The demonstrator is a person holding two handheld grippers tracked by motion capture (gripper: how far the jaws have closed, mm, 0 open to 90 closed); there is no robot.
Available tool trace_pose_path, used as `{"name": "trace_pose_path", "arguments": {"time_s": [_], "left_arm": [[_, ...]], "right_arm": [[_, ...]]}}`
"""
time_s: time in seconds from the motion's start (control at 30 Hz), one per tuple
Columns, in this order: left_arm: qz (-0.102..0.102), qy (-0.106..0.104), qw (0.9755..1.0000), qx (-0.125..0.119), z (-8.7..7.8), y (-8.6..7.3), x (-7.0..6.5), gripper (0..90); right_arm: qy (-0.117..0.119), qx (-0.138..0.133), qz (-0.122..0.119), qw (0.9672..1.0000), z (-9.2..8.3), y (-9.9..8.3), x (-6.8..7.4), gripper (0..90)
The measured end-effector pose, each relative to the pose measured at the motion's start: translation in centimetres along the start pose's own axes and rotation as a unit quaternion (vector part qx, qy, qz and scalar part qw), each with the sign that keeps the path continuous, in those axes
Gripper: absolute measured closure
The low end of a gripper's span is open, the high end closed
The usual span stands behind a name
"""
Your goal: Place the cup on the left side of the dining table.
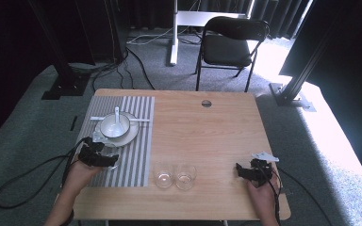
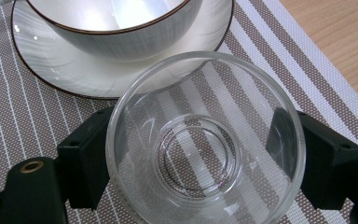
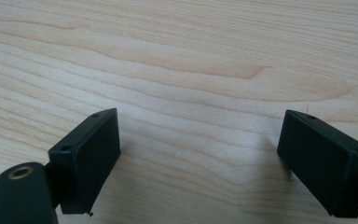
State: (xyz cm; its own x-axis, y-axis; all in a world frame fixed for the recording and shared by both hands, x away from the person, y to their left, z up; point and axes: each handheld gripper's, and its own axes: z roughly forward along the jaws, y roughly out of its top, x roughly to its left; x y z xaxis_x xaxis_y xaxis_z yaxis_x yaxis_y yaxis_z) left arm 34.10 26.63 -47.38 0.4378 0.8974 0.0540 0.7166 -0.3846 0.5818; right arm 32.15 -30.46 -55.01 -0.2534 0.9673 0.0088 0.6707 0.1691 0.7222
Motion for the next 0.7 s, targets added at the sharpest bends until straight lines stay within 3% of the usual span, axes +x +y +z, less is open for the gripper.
{"name": "trace_pose_path", "arguments": {"time_s": [0.17, 0.37, 0.4, 0.5, 0.6, 0.7], "left_arm": [[-0.001, 0.002, 1.0000, -0.004, 0.0, -0.1, 0.0, 18.2], [-0.024, -0.009, 0.9994, -0.022, 0.2, -0.5, 0.1, 17.3], [-0.023, -0.012, 0.9995, -0.020, 0.3, -0.6, 0.1, 11.5], [-0.013, -0.009, 0.9998, -0.009, 0.7, -0.9, -0.2, 10.6], [-0.016, -0.008, 0.9998, -0.009, 0.9, -1.1, -0.4, 9.6], [-0.016, -0.012, 0.9998, -0.008, 1.0, -1.2, -0.5, 3.0]], "right_arm": [[0.000, 0.000, 0.000, 1.0000, 0.0, 0.0, 0.0, 12.5], [0.000, 0.000, 0.000, 1.0000, 0.0, 0.0, 0.0, 12.5], [0.000, 0.000, 0.000, 1.0000, 0.0, 0.0, 0.0, 12.5], [0.000, 0.000, 0.000, 1.0000, 0.0, 0.0, 0.0, 12.5], [0.000, 0.000, 0.000, 1.0000, 0.0, 0.0, 0.0, 12.5], [0.000, 0.000, 0.000, 1.0000, 0.0, 0.0, 0.0, 12.5]]}}
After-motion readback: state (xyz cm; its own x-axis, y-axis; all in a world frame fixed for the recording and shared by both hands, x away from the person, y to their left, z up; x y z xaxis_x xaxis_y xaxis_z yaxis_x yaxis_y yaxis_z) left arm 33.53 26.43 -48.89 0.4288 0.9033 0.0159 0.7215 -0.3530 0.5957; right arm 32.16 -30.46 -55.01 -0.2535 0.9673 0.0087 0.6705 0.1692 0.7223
